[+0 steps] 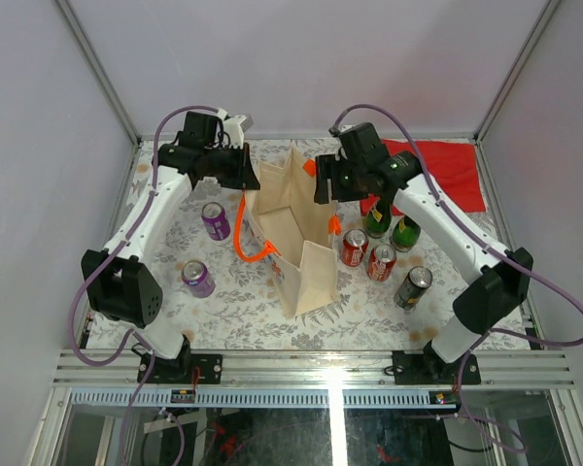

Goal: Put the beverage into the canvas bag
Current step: Adjust the canvas bag at the center of the board.

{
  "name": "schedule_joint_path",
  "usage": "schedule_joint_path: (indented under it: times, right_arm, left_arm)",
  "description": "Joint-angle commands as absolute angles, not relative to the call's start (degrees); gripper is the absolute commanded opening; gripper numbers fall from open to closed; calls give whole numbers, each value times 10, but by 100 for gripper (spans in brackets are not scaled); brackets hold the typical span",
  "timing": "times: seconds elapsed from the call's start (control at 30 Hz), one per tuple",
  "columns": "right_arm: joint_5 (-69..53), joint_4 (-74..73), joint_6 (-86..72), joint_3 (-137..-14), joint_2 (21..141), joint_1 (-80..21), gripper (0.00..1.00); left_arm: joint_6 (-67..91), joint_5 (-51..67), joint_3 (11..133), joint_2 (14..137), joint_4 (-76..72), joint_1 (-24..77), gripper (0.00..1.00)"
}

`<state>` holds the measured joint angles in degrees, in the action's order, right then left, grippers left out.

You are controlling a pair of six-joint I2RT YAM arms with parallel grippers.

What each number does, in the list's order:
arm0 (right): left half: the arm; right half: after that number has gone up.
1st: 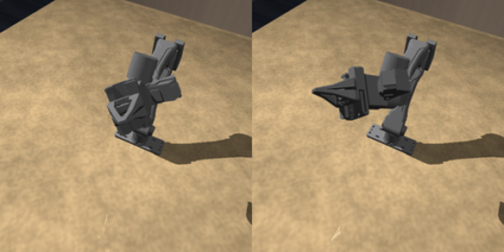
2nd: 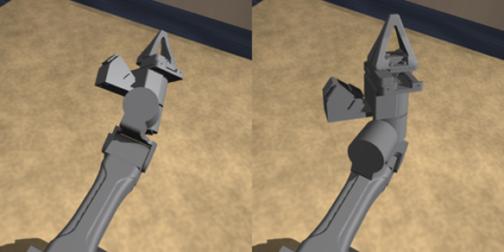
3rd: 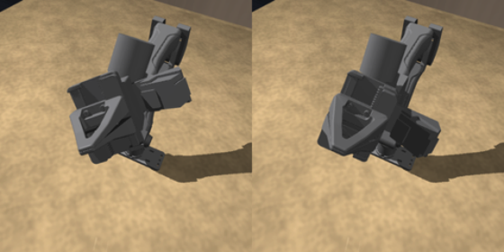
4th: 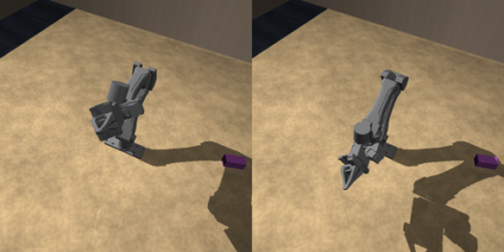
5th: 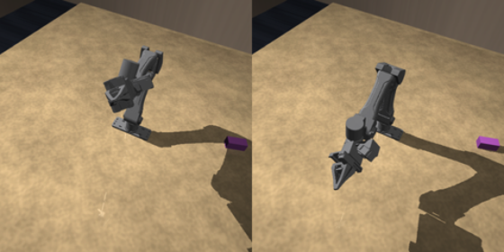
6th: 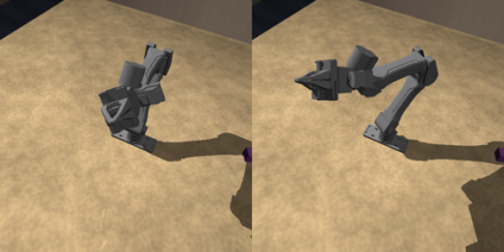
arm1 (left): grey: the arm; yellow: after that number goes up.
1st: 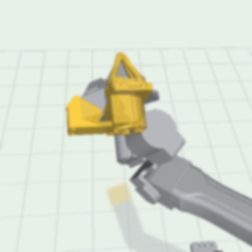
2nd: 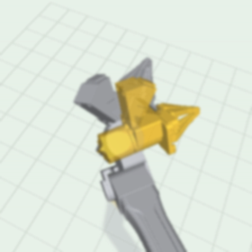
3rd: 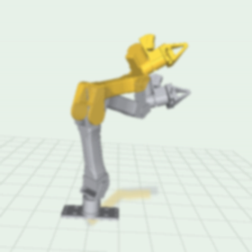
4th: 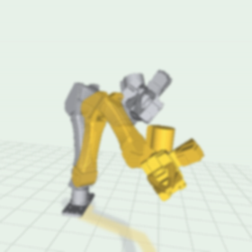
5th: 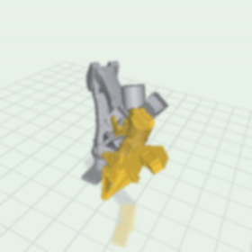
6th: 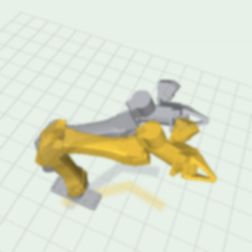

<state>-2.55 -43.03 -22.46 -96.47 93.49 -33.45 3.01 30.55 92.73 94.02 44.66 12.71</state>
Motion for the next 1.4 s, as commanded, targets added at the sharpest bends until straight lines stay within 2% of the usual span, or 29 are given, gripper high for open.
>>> schedule_joint_path:
  times: [0.0,0.07,0.1,0.23,0.33,0.37,0.53,0.67,0.87,1.1,1.37]
  right_arm:
    - [-6,-418,-227,-962,950,-343,64]
    - [-2,-421,-227,-965,970,-345,49]
    - [0,-423,-227,-965,973,-345,40]
    - [10,-420,-234,-960,972,-345,7]
    - [22,-409,-245,-948,958,-345,0]
    - [25,-404,-249,-947,956,-345,0]
    - [39,-396,-263,-926,934,-345,0]
    - [45,-396,-265,-925,930,-345,0]
    - [44,-391,-269,-921,931,-345,0]
    - [47,-387,-274,-918,938,-345,0]
    - [49,-387,-277,-932,948,-346,0]
  left_arm:
    - [34,318,920,937,411,131,0]
    - [38,315,918,936,408,131,0]
    - [42,309,914,934,403,131,5]
    - [49,285,911,925,400,131,44]
    - [59,266,914,913,403,131,70]
    - [62,264,917,911,407,131,73]
    - [98,243,921,899,441,132,73]
    - [112,217,897,870,452,134,67]
    - [107,151,870,822,469,140,66]
    - [128,192,845,799,481,154,55]
    - [161,232,835,823,461,173,52]
